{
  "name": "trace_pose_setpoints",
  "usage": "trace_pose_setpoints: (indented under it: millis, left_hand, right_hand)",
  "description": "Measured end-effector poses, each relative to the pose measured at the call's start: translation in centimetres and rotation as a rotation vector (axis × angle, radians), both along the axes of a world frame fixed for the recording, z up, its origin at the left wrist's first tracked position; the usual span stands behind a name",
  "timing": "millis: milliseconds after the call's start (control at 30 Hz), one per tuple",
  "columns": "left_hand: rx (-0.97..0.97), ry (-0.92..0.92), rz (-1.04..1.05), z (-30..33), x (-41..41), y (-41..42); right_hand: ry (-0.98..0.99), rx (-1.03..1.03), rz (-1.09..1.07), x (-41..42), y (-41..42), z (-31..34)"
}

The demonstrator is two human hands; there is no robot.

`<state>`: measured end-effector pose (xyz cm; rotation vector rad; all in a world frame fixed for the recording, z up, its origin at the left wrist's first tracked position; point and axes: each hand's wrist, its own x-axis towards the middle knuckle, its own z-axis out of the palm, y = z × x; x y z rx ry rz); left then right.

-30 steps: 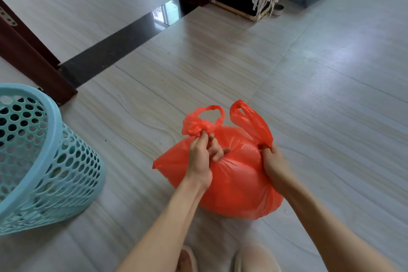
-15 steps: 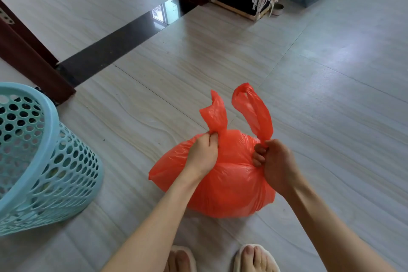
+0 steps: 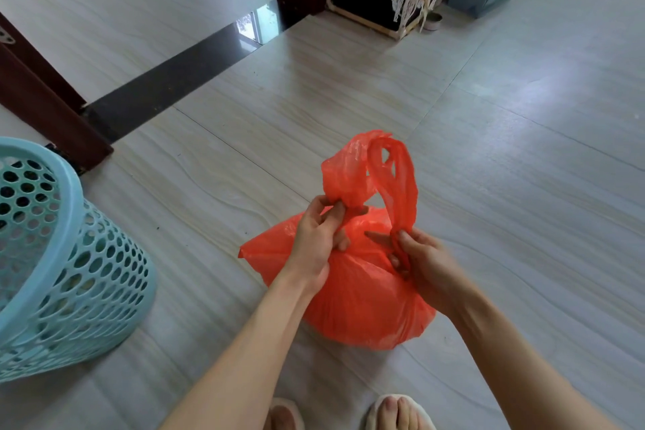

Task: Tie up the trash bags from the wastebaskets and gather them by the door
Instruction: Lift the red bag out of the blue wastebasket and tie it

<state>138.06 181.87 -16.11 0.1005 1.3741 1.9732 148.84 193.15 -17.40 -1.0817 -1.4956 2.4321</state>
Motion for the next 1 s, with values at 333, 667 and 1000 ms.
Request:
trace_pose_setpoints:
  millis: [333, 667, 1000]
  left_hand:
    - [-0.393, 0.494, -0.051, -1.9, 0.0, 0.4]
    - [-0.404, 0.719, -0.457, -1.9, -0.1, 0.2]
    - [-0.457, 0.994, -0.444, -1.5, 0.9, -2.8]
  right_hand:
    - [0.027, -0.103, 0.028, -0.2, 0.2, 0.5]
    - [0.198, -0.313, 0.035, -0.7, 0.9, -0.1]
    - [-0.144, 0.659, -0.187, -2.7, -1.9, 0.4]
